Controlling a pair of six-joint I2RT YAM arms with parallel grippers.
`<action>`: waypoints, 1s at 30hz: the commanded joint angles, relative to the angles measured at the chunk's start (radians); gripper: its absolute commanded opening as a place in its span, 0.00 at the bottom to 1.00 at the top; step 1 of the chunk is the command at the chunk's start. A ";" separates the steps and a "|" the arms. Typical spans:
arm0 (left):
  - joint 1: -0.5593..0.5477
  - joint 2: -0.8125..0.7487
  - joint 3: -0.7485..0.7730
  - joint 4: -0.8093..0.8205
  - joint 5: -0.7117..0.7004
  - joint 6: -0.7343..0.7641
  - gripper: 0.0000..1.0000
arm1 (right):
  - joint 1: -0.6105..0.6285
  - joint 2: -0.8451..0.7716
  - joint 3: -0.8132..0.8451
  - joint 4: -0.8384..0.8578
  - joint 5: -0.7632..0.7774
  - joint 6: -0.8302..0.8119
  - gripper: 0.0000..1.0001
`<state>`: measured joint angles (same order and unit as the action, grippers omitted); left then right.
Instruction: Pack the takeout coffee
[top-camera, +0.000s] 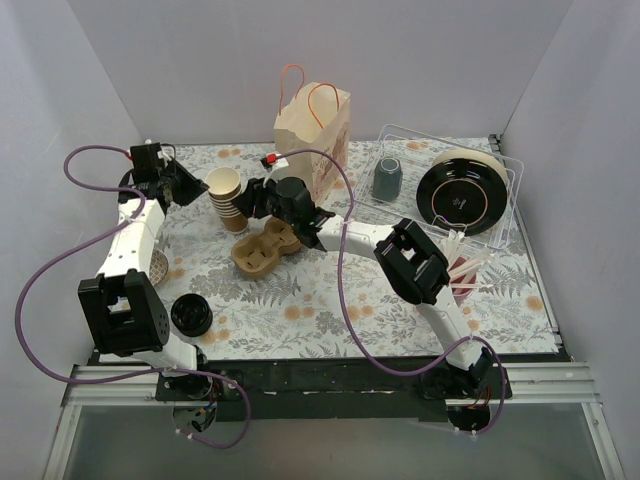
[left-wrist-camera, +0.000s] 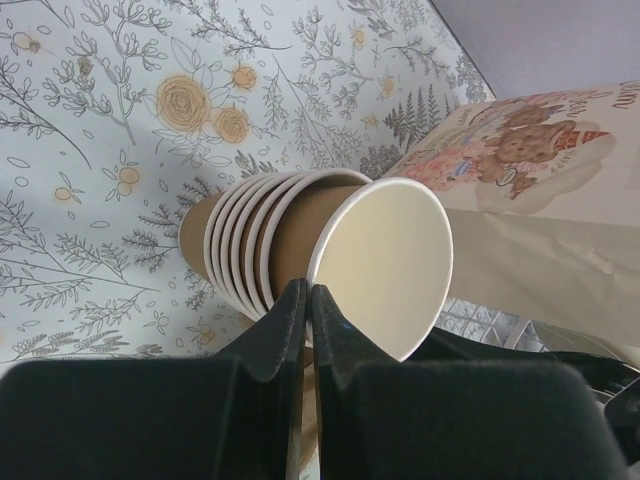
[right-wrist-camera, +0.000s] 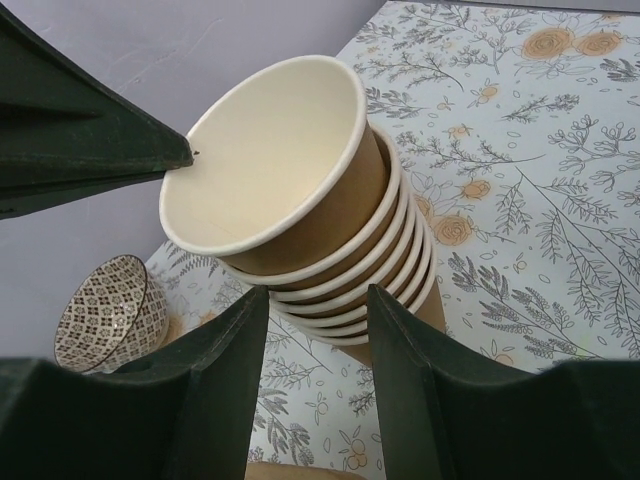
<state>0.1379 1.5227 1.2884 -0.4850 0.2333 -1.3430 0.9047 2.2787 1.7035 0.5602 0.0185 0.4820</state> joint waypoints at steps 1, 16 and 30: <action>-0.007 -0.015 0.049 -0.013 0.011 -0.008 0.00 | 0.003 -0.051 -0.018 0.089 0.004 0.018 0.52; -0.007 -0.015 0.331 -0.110 -0.084 0.053 0.00 | -0.006 -0.246 -0.148 0.032 -0.012 -0.111 0.54; -0.242 -0.171 0.255 -0.271 0.127 0.238 0.00 | -0.007 -1.010 -0.559 -0.612 0.075 -0.364 0.61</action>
<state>0.0448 1.4475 1.5944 -0.6586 0.3058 -1.1812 0.8978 1.4708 1.2621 0.1513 0.0532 0.2184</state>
